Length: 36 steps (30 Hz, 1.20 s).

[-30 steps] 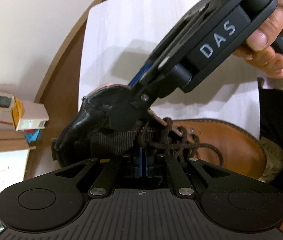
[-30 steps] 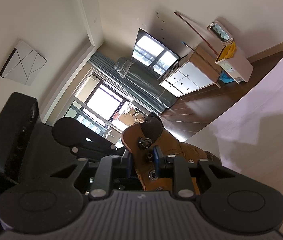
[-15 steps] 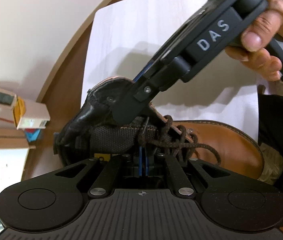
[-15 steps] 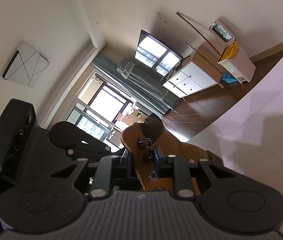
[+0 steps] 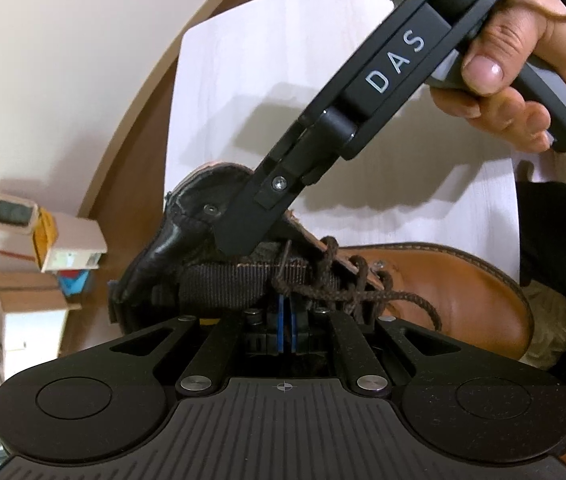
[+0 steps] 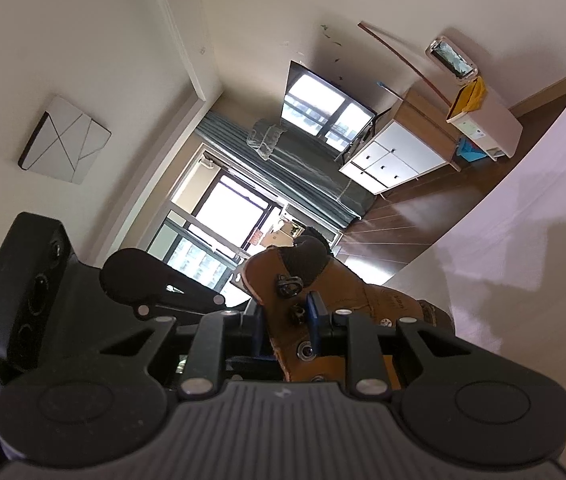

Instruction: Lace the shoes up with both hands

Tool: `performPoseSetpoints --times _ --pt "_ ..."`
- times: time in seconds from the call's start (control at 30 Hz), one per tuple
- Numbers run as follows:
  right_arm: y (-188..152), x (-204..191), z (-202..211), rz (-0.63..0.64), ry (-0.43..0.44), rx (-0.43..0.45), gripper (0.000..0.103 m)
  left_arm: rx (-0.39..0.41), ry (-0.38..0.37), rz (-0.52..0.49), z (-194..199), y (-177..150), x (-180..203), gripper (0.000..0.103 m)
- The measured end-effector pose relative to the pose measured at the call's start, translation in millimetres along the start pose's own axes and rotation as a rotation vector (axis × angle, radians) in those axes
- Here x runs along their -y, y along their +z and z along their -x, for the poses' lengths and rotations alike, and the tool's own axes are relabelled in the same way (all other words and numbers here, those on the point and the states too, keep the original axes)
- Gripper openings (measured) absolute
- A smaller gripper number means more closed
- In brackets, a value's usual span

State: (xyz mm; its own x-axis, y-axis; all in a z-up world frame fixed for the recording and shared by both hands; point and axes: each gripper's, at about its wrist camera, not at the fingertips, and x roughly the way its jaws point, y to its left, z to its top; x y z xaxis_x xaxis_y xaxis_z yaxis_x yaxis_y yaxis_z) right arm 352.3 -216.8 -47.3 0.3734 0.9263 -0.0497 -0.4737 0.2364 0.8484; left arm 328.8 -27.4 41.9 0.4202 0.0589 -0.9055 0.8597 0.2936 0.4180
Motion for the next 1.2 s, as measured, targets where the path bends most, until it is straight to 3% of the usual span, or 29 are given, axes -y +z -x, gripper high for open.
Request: performPoseSetpoints --times 0.2,0.33,0.5,0.8,1.07,1.2 --pt "0 0 0 0.002 0.003 -0.001 0.025 -0.017 0.024 -0.033 -1 -5 3 0.003" --pt "-1 2 1 -0.008 0.009 0.003 0.025 0.054 0.008 -0.012 7 -8 3 0.003" --pt "1 1 0 -0.006 0.005 0.000 0.025 0.066 -0.007 -0.004 10 -10 5 0.003" --pt "0 0 0 -0.005 0.004 0.001 0.025 0.007 0.020 0.010 1 -8 5 0.003" --pt "0 -2 0 -0.003 -0.005 -0.003 0.025 -0.090 0.086 -0.109 -3 2 20 0.003" --pt "0 -2 0 -0.004 -0.004 -0.004 0.025 -0.101 0.089 -0.097 -5 4 19 0.003"
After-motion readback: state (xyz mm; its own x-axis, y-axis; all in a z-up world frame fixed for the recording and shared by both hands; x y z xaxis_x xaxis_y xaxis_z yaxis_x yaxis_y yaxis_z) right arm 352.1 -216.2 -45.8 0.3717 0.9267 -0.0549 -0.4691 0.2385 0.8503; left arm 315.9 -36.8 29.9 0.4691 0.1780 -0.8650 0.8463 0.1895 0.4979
